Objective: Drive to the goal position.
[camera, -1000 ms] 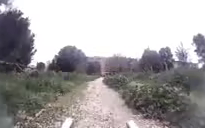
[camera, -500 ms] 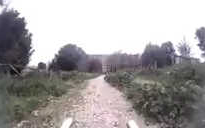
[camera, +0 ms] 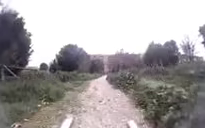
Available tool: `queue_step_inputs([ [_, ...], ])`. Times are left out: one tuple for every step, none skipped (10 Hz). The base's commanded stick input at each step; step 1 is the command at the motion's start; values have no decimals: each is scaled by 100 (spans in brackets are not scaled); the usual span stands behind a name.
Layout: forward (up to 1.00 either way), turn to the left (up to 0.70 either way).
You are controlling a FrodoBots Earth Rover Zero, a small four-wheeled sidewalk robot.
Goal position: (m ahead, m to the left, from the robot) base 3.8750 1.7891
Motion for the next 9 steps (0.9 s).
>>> queue_step_inputs([
  [70, 0],
  [70, 0],
  [70, 0],
  [70, 0],
  [70, 0],
  [70, 0],
  [70, 0],
  [70, 0],
  [70, 0],
])
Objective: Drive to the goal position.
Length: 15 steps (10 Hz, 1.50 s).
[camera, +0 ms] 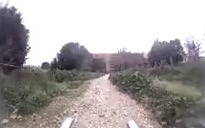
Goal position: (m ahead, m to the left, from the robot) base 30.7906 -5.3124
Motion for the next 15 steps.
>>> queue_step_inputs([
  [70, 0],
  [70, 0],
  [70, 0],
  [70, 0],
  [70, 0],
  [70, 0],
  [70, 0],
  [70, 0],
  [70, 0],
  [70, 0],
  [70, 0],
  [70, 0],
  [70, 0],
  [70, 0],
  [70, 0],
])
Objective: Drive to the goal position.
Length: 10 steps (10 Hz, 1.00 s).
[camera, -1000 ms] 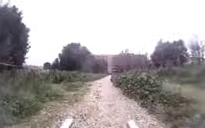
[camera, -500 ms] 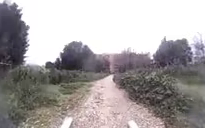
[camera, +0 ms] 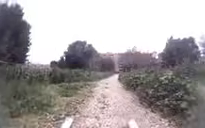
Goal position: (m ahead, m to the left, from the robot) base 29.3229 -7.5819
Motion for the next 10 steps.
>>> queue_step_inputs([
  [70, 0],
  [70, 0],
  [70, 0],
  [70, 0],
  [70, -4],
  [70, -25],
  [70, -35],
  [70, -29],
  [70, -18],
  [70, -3],
])
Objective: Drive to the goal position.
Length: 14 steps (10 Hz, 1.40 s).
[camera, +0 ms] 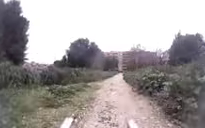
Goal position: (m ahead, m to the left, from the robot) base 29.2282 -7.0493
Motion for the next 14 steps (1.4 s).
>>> queue_step_inputs([
  [70, 0],
  [70, 0],
  [70, 0],
  [70, 0],
  [70, 0],
  [70, 0],
  [70, 0],
  [70, 0],
  [70, 0],
  [70, 0],
  [70, 0],
  [70, 0],
  [70, 0],
  [70, 0],
])
